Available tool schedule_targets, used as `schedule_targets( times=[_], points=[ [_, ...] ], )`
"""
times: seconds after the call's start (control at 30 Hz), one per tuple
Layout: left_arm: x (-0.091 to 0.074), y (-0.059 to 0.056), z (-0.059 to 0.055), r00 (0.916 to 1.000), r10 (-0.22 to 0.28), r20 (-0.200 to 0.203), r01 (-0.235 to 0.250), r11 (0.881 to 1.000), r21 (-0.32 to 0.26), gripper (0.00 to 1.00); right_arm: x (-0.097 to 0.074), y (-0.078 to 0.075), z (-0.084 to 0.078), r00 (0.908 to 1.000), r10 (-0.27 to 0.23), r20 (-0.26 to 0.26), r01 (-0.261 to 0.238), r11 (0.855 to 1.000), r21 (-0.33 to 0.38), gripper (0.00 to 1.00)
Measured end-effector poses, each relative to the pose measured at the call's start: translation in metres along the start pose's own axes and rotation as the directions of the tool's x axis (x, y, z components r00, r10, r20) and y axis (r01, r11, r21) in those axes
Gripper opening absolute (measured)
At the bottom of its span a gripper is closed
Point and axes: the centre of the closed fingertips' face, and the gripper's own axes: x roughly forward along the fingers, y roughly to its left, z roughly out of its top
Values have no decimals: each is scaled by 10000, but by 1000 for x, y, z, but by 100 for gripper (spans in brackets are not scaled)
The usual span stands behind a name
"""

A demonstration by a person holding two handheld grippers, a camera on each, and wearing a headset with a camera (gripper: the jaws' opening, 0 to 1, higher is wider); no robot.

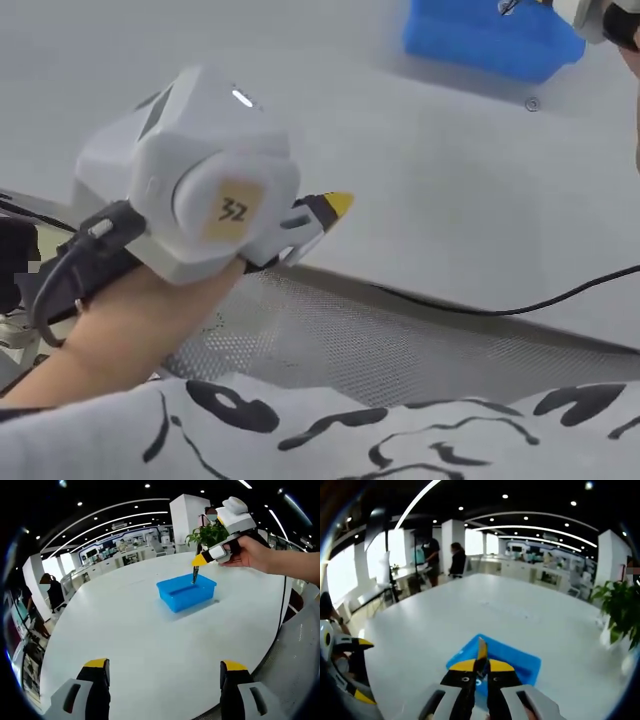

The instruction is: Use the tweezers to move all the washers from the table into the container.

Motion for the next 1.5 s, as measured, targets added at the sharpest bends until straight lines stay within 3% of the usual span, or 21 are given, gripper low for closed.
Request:
schedule_targets(
  times=[0.47, 0.93, 1.37, 1.5],
  points=[
    [0, 0, -1, 10000, -40, -71, 40, 10000, 20, 93, 25, -3, -31, 9974, -80, -719, 96, 9997, 219, 4],
    [-1, 0, -2, 9999, -21, -166, 21, 10000, 43, 92, 33, -1, -50, 9939, -136, -1090, 175, 9993, 342, 4],
    [1, -1, -3, 9998, -69, -198, 70, 10000, 23, 92, 31, -4, -46, 9947, -125, -1016, 169, 9990, 425, 5],
    [1, -1, -3, 9997, -77, -211, 79, 9999, 71, 92, 23, -8, -34, 9978, -400, -525, 430, 9975, 568, 5]
  ],
)
